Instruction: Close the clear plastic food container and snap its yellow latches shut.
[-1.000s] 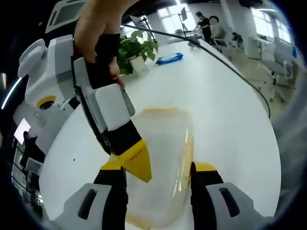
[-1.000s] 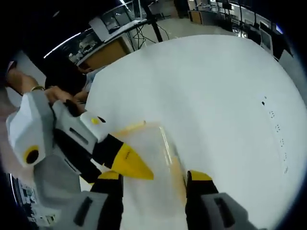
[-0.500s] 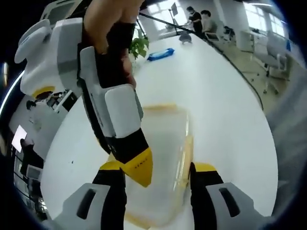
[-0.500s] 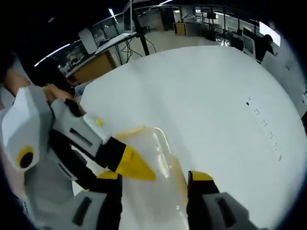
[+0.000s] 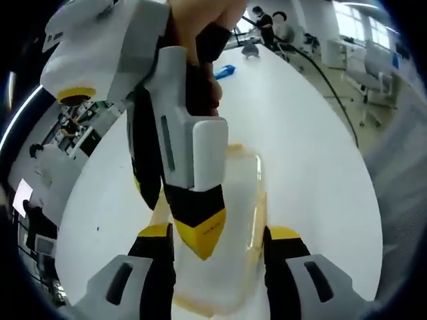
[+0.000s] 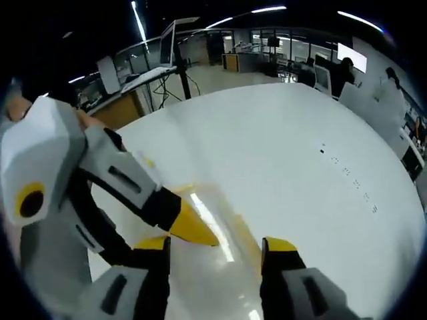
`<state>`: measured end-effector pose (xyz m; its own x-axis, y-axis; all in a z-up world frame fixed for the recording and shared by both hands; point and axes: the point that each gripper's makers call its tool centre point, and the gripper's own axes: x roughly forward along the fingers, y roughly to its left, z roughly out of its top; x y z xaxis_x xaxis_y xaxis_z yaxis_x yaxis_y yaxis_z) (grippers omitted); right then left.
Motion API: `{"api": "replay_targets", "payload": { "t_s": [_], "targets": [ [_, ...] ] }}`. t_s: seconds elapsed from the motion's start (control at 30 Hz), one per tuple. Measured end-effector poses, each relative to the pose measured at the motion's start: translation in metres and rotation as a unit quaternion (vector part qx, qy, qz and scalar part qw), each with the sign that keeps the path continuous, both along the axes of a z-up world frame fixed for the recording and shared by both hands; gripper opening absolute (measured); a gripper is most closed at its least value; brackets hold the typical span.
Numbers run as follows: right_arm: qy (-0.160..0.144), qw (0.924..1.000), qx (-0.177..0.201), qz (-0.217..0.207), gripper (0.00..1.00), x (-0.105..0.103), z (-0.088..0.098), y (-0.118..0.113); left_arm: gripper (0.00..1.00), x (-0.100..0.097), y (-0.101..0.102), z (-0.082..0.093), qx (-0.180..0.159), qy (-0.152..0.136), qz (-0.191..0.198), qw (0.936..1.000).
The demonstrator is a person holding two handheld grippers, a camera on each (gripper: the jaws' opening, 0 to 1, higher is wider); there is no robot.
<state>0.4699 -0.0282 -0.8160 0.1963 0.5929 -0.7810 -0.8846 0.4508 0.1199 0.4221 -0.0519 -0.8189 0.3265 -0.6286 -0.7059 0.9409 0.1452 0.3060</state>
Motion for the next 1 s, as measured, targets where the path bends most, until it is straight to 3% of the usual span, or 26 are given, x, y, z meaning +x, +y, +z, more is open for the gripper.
{"api": "replay_targets", "payload": {
  "t_s": [0.1, 0.33, 0.57, 0.83, 1.0],
  "targets": [
    [-0.013, 0.9992, 0.013, -0.037, 0.45, 0.009, 0.003, -0.002, 0.52, 0.001, -0.004, 0.001, -0.026, -0.001, 0.008, 0.9996],
    [-0.015, 0.9966, 0.033, -0.073, 0.48, 0.005, 0.012, -0.017, 0.48, 0.000, -0.005, 0.010, -0.077, 0.048, 0.047, 0.9947],
    [-0.011, 0.9909, 0.034, -0.129, 0.50, -0.002, 0.007, -0.047, 0.51, 0.010, 0.005, 0.033, -0.128, 0.063, 0.099, 0.9848],
    [-0.011, 0.9846, 0.034, -0.171, 0.52, -0.008, 0.006, -0.067, 0.50, 0.028, 0.031, 0.036, -0.147, 0.075, 0.161, 0.9732],
    [-0.029, 0.9816, 0.015, -0.188, 0.52, -0.008, 0.005, -0.079, 0.49, 0.035, 0.047, 0.029, -0.147, 0.086, 0.194, 0.9662]
  ]
}}
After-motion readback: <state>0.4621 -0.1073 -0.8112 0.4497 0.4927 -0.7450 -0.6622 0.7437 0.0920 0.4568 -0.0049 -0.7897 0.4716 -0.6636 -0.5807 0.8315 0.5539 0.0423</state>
